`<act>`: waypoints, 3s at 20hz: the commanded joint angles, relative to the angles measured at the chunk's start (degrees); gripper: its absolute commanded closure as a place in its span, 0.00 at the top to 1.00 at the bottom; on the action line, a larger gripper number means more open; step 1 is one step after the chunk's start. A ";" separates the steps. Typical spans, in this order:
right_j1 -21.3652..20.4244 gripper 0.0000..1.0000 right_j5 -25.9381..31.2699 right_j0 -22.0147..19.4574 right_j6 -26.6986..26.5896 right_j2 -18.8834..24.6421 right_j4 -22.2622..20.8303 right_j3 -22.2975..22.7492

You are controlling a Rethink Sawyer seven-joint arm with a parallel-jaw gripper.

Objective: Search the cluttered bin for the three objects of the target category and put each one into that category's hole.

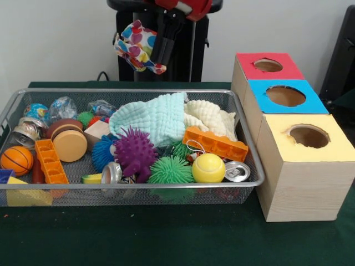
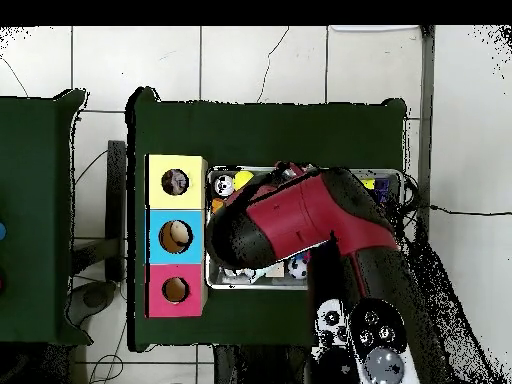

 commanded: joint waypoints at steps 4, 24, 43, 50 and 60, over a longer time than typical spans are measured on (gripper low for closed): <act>-1.03 0.00 1.73 5.21 7.49 -8.52 -7.12 3.51; 1.88 0.00 4.21 6.68 7.77 -6.78 28.75 13.17; 12.26 0.00 -6.79 7.93 8.15 -3.75 39.53 8.03; 15.78 0.00 -11.27 7.63 8.46 -1.76 44.13 6.91; 17.78 0.00 -14.70 7.82 7.67 -0.02 46.33 6.17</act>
